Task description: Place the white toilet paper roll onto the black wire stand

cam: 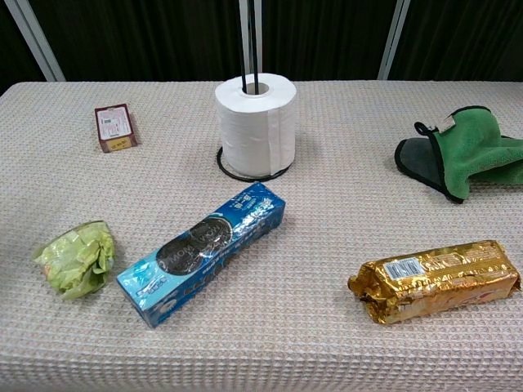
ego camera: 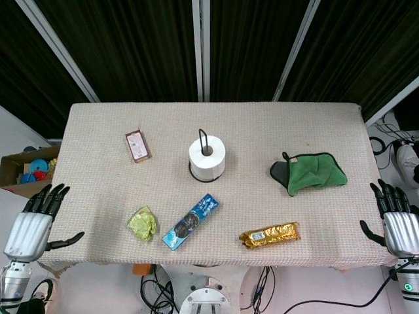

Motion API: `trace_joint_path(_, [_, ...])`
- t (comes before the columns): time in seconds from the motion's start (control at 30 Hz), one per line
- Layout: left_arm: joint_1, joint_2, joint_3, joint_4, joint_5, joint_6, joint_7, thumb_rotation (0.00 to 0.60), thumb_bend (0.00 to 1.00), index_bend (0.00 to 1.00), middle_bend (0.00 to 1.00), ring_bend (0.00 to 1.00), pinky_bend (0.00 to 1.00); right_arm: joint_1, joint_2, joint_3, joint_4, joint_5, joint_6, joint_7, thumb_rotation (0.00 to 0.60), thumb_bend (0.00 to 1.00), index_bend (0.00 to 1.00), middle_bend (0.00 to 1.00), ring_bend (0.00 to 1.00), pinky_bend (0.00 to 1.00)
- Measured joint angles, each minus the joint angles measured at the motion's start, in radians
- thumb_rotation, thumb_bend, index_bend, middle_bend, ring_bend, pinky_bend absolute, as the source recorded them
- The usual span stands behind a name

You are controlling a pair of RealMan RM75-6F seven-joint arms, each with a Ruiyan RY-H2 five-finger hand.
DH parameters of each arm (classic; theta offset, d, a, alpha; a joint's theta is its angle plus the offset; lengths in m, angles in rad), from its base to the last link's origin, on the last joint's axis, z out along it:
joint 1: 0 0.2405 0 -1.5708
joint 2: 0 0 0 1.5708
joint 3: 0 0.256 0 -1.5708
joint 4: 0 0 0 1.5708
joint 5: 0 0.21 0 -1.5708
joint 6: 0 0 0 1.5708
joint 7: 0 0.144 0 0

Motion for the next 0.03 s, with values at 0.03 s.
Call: trace_joint_path(0.03, [0.012, 0.001, 0.004, 0.016, 0.001, 0.003, 0.004, 0.332, 0.11, 0.08, 0.09, 0.05, 0.18, 0.003, -0.002, -0.003, -0.008, 0.001, -0.011, -0.016, 0.600, 0.22, 0.00, 0.00, 0.00, 0.00])
